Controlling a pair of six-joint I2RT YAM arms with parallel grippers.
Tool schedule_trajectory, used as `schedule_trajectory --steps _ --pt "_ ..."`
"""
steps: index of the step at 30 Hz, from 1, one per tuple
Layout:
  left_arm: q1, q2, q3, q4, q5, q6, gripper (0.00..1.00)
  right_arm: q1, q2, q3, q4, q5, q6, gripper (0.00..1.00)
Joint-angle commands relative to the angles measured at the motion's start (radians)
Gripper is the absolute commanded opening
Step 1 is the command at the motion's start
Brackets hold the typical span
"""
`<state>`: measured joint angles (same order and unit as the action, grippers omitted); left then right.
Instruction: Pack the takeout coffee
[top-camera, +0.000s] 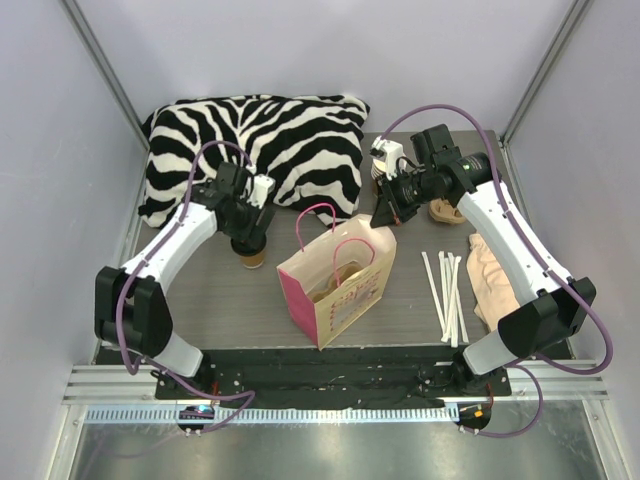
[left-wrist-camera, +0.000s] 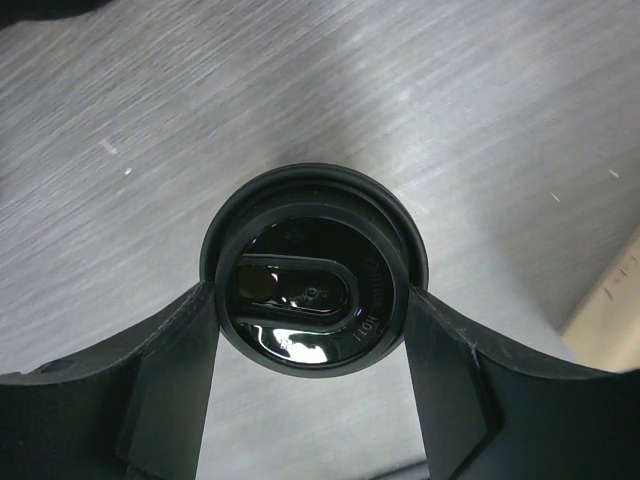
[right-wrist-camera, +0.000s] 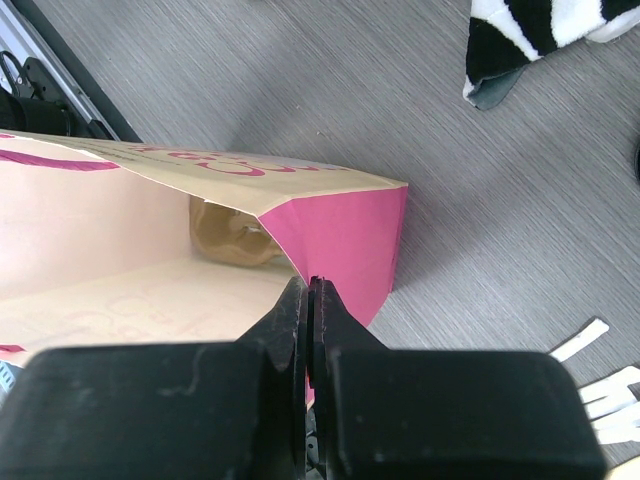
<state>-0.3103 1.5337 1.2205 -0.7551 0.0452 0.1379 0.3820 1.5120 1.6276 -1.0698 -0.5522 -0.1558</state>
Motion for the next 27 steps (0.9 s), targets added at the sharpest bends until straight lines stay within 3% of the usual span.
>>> schedule_trajectory --steps 1,8,15,21,27 --pt "0.0 -0.033 0.19 -0.134 0.033 -0.007 0.26 -0.005 -0.018 0.002 0.007 -0.009 -0.008 0.01" --pt "-0.001 -0.003 0.563 -0.274 0.146 -0.044 0.24 -0.005 -0.024 -0.005 0.005 -0.014 -0.011 0.01" --pt "-0.044 0.12 1.144 -0.391 0.395 -0.112 0.23 -0.005 -0.021 -0.002 0.011 -0.026 -0.016 0.01" --pt "-0.193 0.034 1.127 -0.307 0.485 -0.086 0.23 -0.006 -0.022 0.0 0.019 -0.038 -0.021 0.01" --pt "-0.357 -0.001 1.093 -0.366 0.509 0.035 0.21 -0.006 -0.022 0.003 0.019 -0.043 -0.018 0.01"
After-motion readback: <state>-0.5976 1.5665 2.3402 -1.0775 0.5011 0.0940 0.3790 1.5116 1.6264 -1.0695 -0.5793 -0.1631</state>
